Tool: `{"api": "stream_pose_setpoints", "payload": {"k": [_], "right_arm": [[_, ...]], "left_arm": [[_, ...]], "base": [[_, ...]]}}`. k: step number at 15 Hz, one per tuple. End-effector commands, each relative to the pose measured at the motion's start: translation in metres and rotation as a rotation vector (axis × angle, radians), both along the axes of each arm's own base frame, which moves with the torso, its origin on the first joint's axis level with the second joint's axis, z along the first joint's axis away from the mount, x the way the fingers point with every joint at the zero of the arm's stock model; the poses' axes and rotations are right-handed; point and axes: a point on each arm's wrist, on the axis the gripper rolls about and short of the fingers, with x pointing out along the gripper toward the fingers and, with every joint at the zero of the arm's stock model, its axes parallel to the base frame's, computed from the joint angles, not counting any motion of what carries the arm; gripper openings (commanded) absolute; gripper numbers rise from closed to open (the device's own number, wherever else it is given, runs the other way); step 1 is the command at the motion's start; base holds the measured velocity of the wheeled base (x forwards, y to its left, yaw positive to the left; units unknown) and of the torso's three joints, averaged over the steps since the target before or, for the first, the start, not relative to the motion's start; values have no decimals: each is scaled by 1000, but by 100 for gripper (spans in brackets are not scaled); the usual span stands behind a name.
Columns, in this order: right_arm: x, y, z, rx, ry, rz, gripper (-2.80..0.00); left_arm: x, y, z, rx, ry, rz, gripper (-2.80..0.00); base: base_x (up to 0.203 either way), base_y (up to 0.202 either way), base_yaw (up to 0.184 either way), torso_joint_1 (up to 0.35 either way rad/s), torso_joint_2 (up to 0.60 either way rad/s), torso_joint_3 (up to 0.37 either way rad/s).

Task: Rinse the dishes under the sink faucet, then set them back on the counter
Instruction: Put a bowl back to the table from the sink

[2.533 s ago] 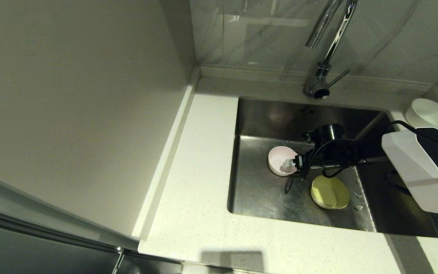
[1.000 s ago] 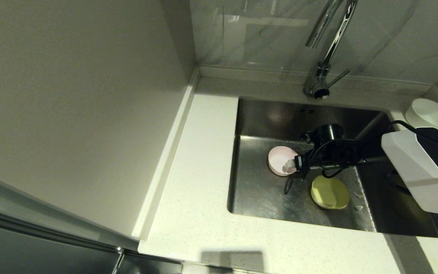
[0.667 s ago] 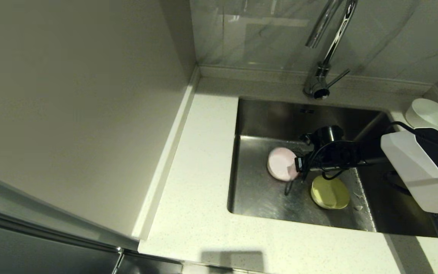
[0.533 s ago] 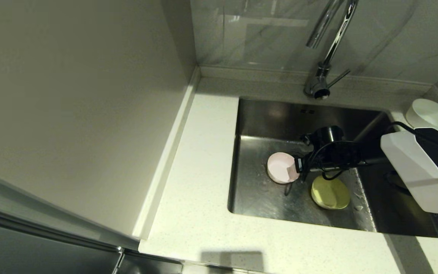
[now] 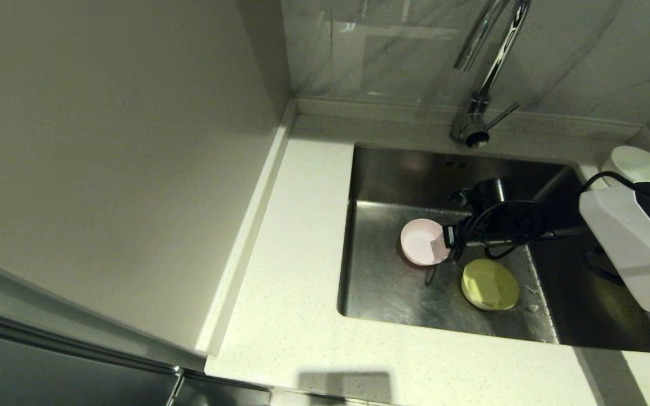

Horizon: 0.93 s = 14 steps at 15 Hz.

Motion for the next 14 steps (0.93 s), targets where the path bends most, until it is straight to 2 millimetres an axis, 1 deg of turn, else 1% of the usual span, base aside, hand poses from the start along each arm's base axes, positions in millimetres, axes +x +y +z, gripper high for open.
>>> {"api": "stream_pose_setpoints", "payload": {"k": [1,3,5,6,8,9,10,11,13,14], "right_arm": [[-13,-12,37,6,-57,-20,-280],[-31,-31,59,12,-74,-48,-280],[-55,-49,71,-4,-63,-66,-280],[-69,-67,81,-45,-85,-84,-280],[-96,-116,105,-187,-188,-119,-280],[-107,-137,119,-262,-281,-131,-280],[-115,-155,134,-336,-409,-142,-280],[-120,-167,150,-409,-548,-158,-280],[-128,-179,189,-543,-898,-212,-280],[-136,-180,210,-590,-1089,-241,-280]], "left_arm": [[0,0,0,-1,-2,0,-280],[0,0,0,-1,-2,0,-280],[0,0,0,-1,-2,0,-280],[0,0,0,-1,-2,0,-280],[0,0,0,-1,-2,0,-280],[0,0,0,-1,-2,0,-280],[0,0,0,-1,-2,0,-280],[0,0,0,-1,-2,0,-280],[0,0,0,-1,-2,0,-280],[0,0,0,-1,-2,0,-280]], "base": [[0,0,0,0,0,0],[0,0,0,0,0,0],[0,0,0,0,0,0],[0,0,0,0,0,0],[0,0,0,0,0,0],[0,0,0,0,0,0],[0,0,0,0,0,0],[0,0,0,0,0,0],[0,0,0,0,0,0],[0,0,0,0,0,0]]}}
